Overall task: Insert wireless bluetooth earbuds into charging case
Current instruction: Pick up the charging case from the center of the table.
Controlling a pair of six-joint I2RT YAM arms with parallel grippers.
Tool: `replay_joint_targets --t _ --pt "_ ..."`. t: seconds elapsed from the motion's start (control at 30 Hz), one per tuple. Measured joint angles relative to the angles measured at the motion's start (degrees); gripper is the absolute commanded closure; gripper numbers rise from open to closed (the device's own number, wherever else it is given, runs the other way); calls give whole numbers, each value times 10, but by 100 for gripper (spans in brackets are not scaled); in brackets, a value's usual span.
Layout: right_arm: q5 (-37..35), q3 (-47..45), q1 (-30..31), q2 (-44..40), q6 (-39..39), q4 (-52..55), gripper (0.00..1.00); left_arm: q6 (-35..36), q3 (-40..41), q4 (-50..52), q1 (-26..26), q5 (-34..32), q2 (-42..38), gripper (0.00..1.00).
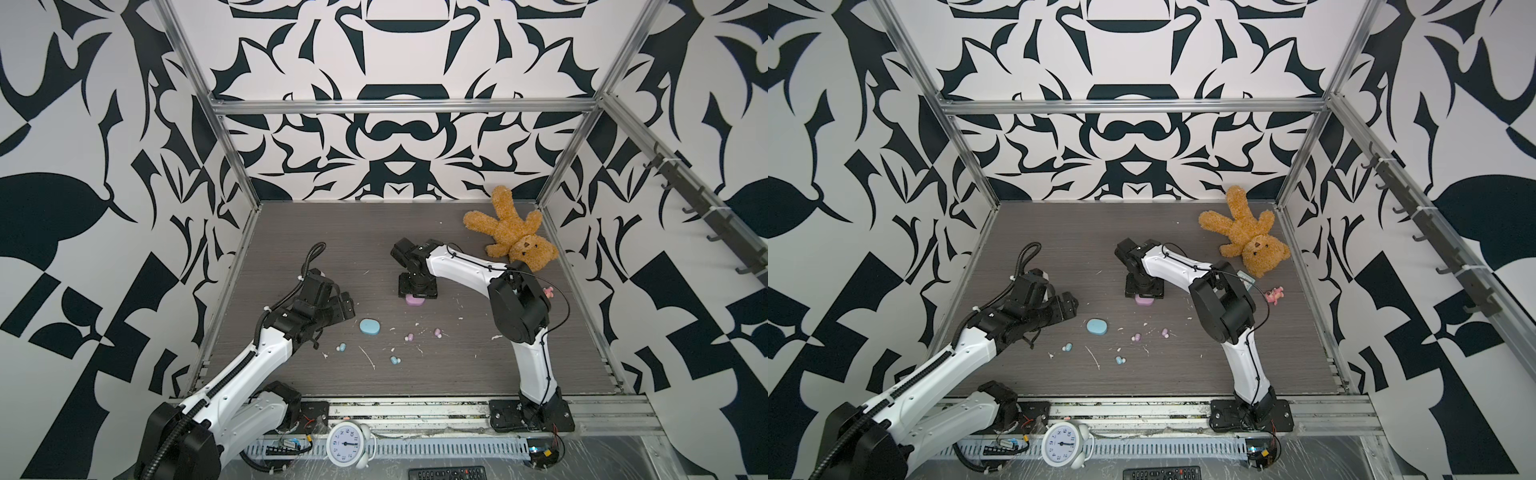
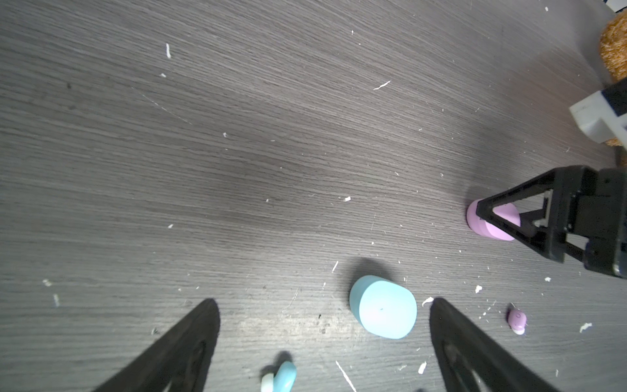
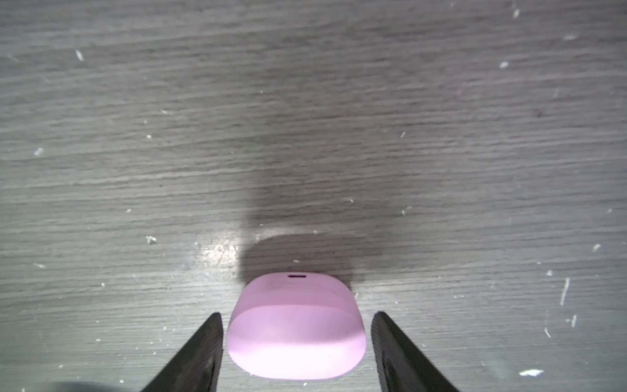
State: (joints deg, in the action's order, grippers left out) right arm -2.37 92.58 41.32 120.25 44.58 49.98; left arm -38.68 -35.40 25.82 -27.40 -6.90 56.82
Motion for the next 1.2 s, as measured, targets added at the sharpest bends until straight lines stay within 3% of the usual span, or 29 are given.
replay_joint_targets --t 0.43,0.53,0.67,0.9,1.07,1.2 --pt "0 -13 0 0 0 -7 39 1 0 0 -1 -4 0 1" --pt "0 -14 0 -1 -1 -8 47 1 0 0 -2 -4 0 1" --pt "0 -24 0 -10 -2 -14 70 2 0 0 -11 -8 -1 1" --pt "2 -51 0 -75 -15 -20 99 29 -27 -10 -135 -49 -6 1" --pt "5 -76 0 -158 -37 -22 100 143 -71 -44 -244 -77 -22 1" --pt "26 -100 0 -243 -65 -36 100 294 -86 -94 -274 -43 -43 1"
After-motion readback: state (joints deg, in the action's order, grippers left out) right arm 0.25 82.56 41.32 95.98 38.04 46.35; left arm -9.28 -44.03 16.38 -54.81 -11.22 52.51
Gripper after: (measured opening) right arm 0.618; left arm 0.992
